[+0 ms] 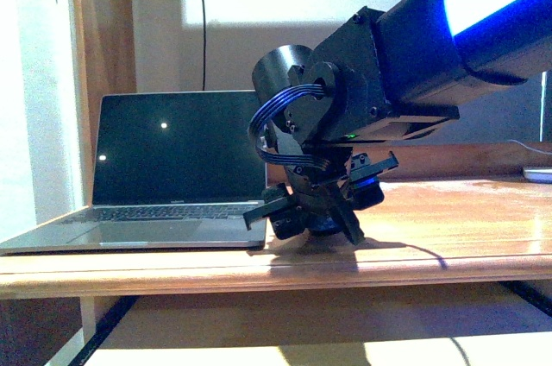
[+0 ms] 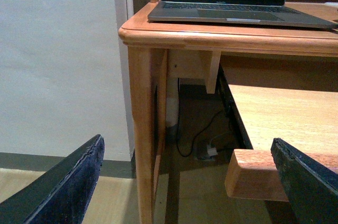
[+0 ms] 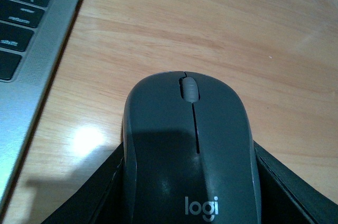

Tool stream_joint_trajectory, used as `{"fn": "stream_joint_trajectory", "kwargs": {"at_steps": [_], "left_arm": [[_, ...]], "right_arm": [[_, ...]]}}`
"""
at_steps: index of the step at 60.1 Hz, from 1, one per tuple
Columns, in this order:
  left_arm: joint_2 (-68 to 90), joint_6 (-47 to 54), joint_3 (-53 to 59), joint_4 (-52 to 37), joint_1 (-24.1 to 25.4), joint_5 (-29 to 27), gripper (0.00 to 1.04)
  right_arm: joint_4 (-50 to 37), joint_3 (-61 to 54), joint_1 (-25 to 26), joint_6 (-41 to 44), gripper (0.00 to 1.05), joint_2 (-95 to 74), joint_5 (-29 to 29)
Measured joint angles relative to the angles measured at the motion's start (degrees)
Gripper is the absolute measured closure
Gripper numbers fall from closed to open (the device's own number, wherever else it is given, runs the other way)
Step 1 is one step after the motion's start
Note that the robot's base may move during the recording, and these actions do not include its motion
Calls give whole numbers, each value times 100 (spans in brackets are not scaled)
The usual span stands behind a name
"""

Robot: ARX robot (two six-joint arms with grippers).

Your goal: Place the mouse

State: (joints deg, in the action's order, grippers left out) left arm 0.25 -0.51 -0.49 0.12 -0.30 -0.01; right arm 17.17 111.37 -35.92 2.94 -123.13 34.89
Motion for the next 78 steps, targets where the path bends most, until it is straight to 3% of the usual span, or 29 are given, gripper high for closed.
{"fn": "stream_joint_trajectory", "kwargs": {"at_steps": [10, 30, 39, 51, 61, 78], "left_arm": [[0, 0, 0, 0, 0, 0, 7], [0, 0, 0, 0, 0, 0, 7], [0, 0, 0, 0, 0, 0, 7], [0, 0, 0, 0, 0, 0, 7], [0, 0, 0, 0, 0, 0, 7], [0, 0, 0, 0, 0, 0, 7]], "right_arm": [[4, 20, 116, 63, 49, -66, 70], [-118, -55, 201, -13, 0, 15, -243], [-485, -562, 282, -131, 0, 463, -741], [-1552, -2107, 586, -138, 0, 1917, -1932], [-2310, -3860, 1174, 4, 0, 3285, -3185], [-2420, -6795, 2581, 599, 0, 5230, -6258]]}}
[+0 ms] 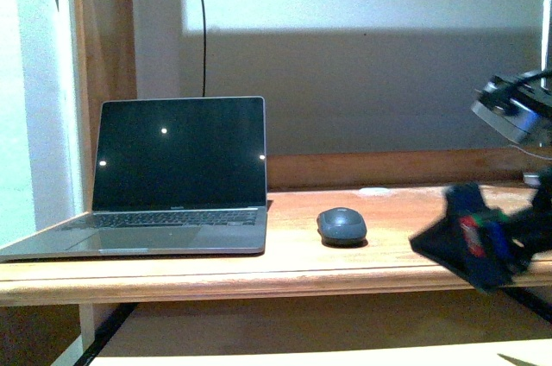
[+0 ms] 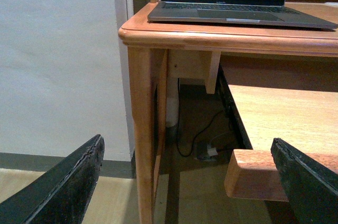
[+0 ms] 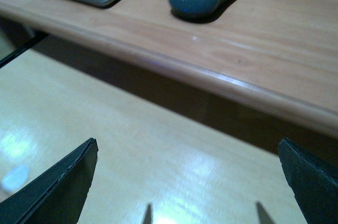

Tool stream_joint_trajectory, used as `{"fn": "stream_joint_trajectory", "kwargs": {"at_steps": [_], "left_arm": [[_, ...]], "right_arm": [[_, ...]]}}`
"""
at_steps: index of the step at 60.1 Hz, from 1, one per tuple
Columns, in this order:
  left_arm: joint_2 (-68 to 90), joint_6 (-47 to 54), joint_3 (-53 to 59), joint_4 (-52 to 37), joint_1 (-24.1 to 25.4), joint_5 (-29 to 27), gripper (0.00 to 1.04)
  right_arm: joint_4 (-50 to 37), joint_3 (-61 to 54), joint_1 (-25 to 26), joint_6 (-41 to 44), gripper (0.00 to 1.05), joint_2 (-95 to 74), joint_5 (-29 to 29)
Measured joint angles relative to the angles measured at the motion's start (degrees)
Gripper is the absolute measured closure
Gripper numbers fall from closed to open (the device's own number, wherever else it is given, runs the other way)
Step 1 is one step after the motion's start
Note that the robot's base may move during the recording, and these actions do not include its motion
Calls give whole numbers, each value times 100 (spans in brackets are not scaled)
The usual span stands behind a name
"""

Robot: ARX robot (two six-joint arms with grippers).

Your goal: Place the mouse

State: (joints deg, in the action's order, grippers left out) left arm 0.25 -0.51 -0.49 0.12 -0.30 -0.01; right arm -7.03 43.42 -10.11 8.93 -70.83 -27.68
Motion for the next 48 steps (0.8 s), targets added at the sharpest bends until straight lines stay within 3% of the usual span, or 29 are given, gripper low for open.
{"fn": "stream_joint_trajectory", "kwargs": {"at_steps": [11, 17, 32, 48], "left_arm": [[0, 0, 0, 0, 0, 0, 7], [0, 0, 0, 0, 0, 0, 7], [0, 0, 0, 0, 0, 0, 7], [0, 0, 0, 0, 0, 0, 7]], "right_arm": [[538, -914, 1294, 490, 0, 822, -1967], [1340, -1137, 1860, 1113, 0, 922, -2594], [2830, -1416, 2312, 2920, 0, 927, -3038], [1873, -1788, 1853, 2817, 0, 852, -2487]]}}
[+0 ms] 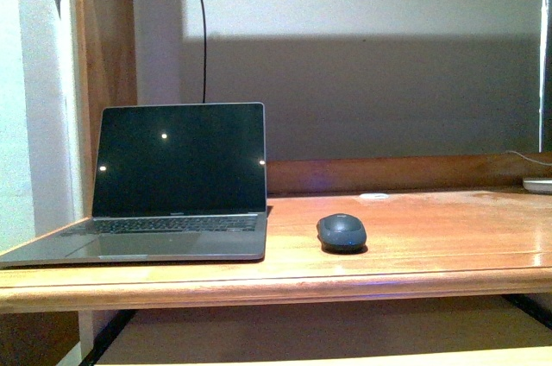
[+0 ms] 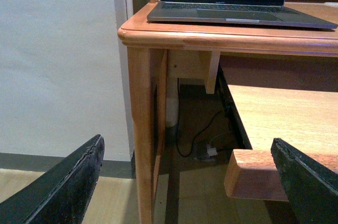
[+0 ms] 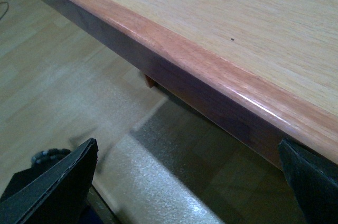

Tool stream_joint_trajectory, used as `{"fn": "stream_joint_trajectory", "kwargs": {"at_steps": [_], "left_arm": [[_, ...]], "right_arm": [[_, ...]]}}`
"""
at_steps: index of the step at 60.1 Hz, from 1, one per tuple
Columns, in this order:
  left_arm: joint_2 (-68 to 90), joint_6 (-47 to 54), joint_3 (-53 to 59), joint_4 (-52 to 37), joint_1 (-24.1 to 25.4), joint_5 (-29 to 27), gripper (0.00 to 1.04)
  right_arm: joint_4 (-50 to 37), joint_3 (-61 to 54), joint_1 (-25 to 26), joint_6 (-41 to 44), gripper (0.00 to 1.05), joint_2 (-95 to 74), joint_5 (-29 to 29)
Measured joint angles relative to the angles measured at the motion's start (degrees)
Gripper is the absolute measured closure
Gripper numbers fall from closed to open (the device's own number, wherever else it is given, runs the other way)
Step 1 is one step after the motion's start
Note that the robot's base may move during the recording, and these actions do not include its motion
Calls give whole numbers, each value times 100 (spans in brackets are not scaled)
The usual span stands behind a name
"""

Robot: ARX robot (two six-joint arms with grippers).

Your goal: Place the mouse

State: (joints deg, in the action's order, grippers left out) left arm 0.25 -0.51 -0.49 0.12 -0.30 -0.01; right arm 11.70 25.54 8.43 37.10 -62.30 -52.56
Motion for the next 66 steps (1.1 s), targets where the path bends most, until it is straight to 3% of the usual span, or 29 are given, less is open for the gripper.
{"fn": "stream_joint_trajectory", "kwargs": {"at_steps": [17, 23, 32, 45, 66], "left_arm": [[0, 0, 0, 0, 0, 0, 7], [0, 0, 0, 0, 0, 0, 7], [0, 0, 0, 0, 0, 0, 7], [0, 0, 0, 0, 0, 0, 7], [0, 0, 0, 0, 0, 0, 7]], "right_arm": [[-1978, -116, -1128, -1141, 0, -748, 1246], [-2889, 94, -1703, -1821, 0, -1377, 2037], [-3550, 614, -2214, -2337, 0, -2194, 3121], [-3926, 1438, -2763, -2964, 0, -3215, 4409], [-3840, 2308, -3112, -3569, 0, -3945, 5541]]}}
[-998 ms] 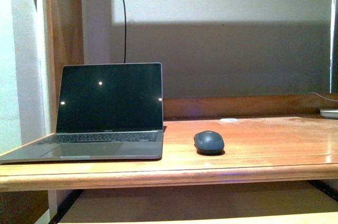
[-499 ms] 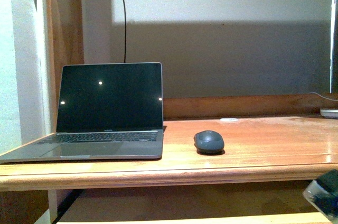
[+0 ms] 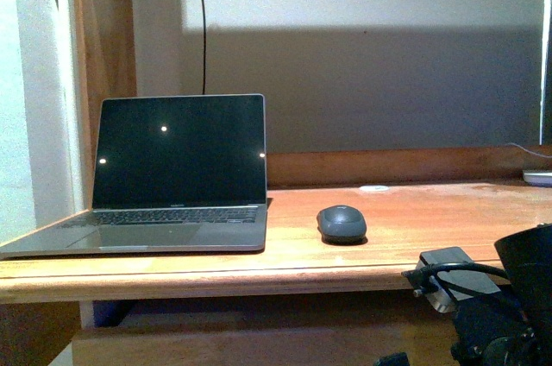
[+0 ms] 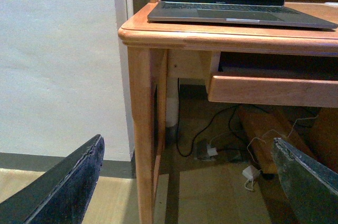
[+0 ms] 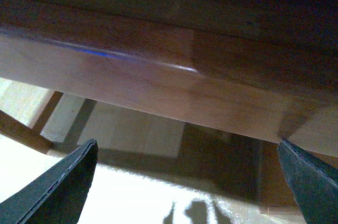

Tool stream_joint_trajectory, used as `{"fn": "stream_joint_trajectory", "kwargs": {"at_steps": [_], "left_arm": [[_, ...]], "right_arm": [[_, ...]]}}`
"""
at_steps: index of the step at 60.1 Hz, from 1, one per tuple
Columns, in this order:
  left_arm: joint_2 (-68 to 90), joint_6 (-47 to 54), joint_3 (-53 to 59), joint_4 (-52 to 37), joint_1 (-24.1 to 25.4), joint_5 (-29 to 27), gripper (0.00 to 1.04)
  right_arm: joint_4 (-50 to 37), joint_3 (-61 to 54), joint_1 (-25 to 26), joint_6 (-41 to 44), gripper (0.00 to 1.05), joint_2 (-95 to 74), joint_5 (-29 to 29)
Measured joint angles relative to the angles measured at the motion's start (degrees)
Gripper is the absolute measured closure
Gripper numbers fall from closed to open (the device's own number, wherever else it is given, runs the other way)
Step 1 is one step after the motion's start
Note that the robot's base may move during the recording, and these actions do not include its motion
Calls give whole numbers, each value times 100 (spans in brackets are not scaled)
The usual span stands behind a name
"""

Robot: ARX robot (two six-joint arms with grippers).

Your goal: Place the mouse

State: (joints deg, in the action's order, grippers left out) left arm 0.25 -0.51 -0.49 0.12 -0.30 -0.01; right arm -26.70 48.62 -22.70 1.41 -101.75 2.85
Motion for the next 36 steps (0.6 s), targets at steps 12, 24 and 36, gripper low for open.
{"fn": "stream_joint_trajectory", "kwargs": {"at_steps": [12, 24, 36], "left_arm": [[0, 0, 0, 0, 0, 0, 7], [0, 0, 0, 0, 0, 0, 7], [0, 0, 0, 0, 0, 0, 7]], "right_arm": [[-22, 50, -44, -240, 0, -42, 205], [-87, -120, 85, -315, 0, 186, -260], [-13, -776, 557, -173, 0, 1161, -1093]]}}
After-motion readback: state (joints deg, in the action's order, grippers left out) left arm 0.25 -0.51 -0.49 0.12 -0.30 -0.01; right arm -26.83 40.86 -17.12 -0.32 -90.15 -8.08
